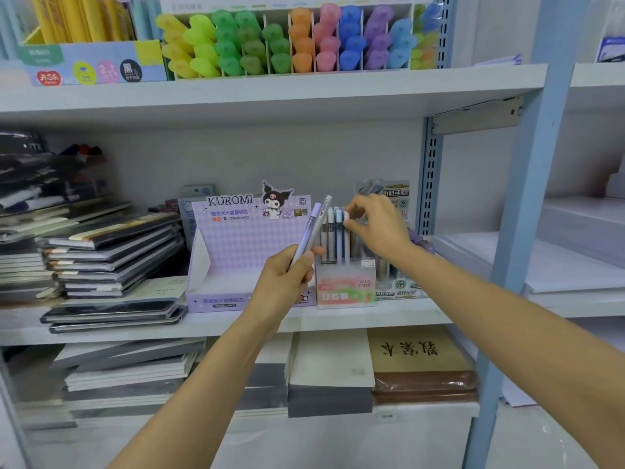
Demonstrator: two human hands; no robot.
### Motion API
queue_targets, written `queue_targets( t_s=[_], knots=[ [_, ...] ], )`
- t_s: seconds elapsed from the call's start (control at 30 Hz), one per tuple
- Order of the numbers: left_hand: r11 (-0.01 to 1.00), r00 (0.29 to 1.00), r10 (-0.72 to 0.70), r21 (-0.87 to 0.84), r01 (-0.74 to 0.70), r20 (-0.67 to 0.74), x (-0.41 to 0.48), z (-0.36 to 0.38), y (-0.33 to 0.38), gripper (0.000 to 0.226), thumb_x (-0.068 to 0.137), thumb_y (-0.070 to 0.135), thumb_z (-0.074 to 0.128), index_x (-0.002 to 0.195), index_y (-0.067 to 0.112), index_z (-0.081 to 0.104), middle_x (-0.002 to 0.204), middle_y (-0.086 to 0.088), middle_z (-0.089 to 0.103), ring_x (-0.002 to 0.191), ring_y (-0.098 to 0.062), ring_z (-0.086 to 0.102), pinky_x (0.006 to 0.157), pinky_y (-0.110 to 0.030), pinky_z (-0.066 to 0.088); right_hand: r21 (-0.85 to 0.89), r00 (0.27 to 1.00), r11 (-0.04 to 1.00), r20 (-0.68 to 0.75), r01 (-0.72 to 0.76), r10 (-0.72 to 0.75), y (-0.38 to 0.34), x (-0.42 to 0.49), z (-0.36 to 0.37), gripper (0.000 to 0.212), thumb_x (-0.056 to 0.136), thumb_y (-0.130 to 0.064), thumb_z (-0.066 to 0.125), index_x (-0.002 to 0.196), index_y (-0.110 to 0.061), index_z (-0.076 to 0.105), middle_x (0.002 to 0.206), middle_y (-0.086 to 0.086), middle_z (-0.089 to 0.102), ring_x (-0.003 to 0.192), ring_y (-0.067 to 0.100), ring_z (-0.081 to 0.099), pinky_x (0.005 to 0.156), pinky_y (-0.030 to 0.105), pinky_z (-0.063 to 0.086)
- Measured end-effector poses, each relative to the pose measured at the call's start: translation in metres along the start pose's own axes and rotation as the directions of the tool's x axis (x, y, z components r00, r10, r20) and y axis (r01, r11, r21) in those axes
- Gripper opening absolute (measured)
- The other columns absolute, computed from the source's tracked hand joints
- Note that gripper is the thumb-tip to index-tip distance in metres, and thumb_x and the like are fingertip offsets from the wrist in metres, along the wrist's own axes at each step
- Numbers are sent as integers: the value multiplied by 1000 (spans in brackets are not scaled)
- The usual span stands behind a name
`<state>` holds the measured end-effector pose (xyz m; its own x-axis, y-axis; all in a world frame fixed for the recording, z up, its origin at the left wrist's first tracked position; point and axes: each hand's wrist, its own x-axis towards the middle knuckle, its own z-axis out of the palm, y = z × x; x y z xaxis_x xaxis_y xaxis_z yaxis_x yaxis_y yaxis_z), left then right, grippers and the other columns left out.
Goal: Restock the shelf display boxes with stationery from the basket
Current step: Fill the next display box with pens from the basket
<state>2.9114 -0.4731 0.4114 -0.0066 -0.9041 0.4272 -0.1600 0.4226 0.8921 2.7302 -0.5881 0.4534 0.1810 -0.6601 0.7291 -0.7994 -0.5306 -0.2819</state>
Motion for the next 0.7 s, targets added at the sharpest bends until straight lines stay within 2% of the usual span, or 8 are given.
queue_targets(
  t_s=[0.1, 0.17, 0.23, 0.3, 0.37, 0.43, 0.53, 0.7],
  knots=[
    [1000, 1000, 0, -4, 0, 6, -2, -2, 1, 24, 103, 20, 44, 110, 17, 67, 68, -2, 35, 48, -6, 30, 44, -16, 29, 7, 999, 1000, 35, -28, 28, 2, -3, -2, 29, 93, -30, 61, 120, -18, 65, 110, 8, 59, 107, 22, 50, 90, 38, 46],
    [1000, 1000, 2, -1, -2, 13, -4, -2, 2, 24, 103, 20, 44, 110, 18, 67, 66, -1, 34, 48, -6, 29, 44, -16, 29, 206, 999, 977, 13, -49, 47, -4, -6, -11, 34, 96, -31, 57, 126, -17, 60, 111, 6, 56, 99, 16, 51, 88, 31, 46],
    [1000, 1000, 2, 1, -2, 18, -4, -2, 3, 23, 103, 20, 45, 108, 19, 68, 65, 0, 35, 48, -6, 30, 44, -16, 29, 512, 996, 855, 38, -86, 77, -15, -10, -24, 34, 97, -34, 54, 126, -17, 57, 109, 3, 61, 85, 9, 57, 76, 21, 48],
    [1000, 1000, -2, 2, 2, 24, -5, 0, 4, 23, 103, 20, 46, 107, 19, 68, 64, 2, 38, 47, -5, 32, 44, -15, 30, 725, 984, 672, 171, -152, 39, -26, -14, -37, 31, 97, -35, 54, 123, -18, 57, 97, 2, 68, 71, 9, 62, 64, 19, 49],
    [1000, 999, -21, 8, 20, 45, -5, 2, 6, 23, 102, 21, 47, 110, 18, 68, 65, 2, 43, 48, -5, 36, 45, -15, 31, 758, 964, 632, 259, -163, -63, -35, -17, -45, 25, 95, -29, 59, 115, -15, 62, 83, 2, 70, 64, 12, 61, 59, 21, 50],
    [999, 996, -45, 23, 43, 72, -7, 3, 8, 24, 102, 24, 48, 114, 17, 67, 69, 0, 48, 50, -7, 40, 45, -16, 33, 761, 957, 630, 274, -154, -97, -39, -19, -50, 15, 93, -18, 63, 104, -9, 67, 77, 8, 68, 64, 16, 60, 60, 21, 51],
    [997, 996, -82, -8, 83, 15, -9, 2, 10, 26, 103, 26, 46, 112, 15, 68, 70, 2, 50, 51, -8, 41, 44, -16, 34, 820, 968, 534, 252, -206, -15, -36, -20, -60, 5, 91, -11, 64, 93, -7, 67, 75, 11, 69, 65, 20, 61, 63, 26, 52],
    [968, 982, -124, -234, 87, -145, -11, -8, 17, 21, 101, 23, 51, 103, 10, 67, 54, 10, 29, 42, -5, 25, 37, -16, 27, 857, 964, 444, 256, -263, 76, -23, -29, -75, 5, 90, -7, 64, 93, -3, 65, 74, 8, 71, 61, 14, 65, 63, 21, 56]
  ],
)
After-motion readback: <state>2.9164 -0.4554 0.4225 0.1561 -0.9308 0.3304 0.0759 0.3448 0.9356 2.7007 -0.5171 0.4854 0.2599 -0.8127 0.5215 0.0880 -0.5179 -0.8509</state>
